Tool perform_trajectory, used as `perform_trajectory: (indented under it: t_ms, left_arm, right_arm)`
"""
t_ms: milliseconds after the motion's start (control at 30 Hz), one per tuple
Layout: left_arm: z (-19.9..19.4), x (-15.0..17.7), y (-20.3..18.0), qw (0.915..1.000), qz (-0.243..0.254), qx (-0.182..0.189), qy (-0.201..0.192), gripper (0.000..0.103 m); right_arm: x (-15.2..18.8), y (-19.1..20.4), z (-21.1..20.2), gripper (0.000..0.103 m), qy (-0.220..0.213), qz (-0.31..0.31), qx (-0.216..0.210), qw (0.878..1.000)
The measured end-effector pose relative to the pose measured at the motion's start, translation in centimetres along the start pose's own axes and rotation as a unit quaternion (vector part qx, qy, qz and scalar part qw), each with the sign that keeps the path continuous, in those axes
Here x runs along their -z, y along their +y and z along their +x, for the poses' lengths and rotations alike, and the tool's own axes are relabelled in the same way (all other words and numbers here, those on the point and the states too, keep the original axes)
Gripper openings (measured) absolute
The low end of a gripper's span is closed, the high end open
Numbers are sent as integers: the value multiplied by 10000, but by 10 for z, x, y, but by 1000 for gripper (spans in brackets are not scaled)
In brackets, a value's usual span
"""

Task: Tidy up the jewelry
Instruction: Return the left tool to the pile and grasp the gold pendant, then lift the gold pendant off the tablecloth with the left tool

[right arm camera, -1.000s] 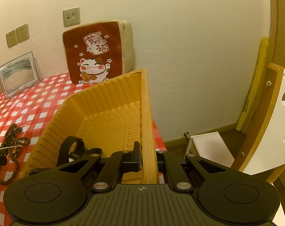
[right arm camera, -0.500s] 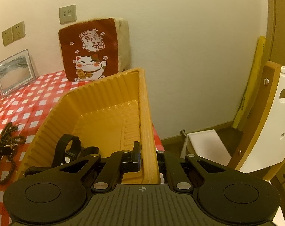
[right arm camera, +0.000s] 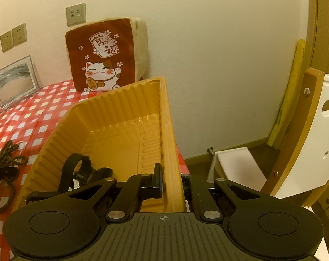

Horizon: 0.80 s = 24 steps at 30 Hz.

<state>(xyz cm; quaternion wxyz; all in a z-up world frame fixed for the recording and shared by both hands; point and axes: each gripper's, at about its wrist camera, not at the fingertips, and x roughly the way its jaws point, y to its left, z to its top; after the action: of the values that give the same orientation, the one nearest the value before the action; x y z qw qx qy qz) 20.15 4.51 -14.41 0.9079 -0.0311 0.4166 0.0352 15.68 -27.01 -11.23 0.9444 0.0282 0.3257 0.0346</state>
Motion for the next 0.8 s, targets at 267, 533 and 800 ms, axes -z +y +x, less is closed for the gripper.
perform_trajectory:
  t_ms: [267,533,800]
  left_arm:
    - [-9,6,-3,9999,-11,112,27,12]
    - [-34,7,-1,9996,-119,246,-122,12]
    - [-79,-11,8,9975,-227,506,-445,12]
  right_arm:
    - [1,0,0,5,-15,-19,-50,10000]
    - [2,0,-2,5,-36,-29,-92,9999]
    - [1,0,-3,5,-43,-20,-111,9999]
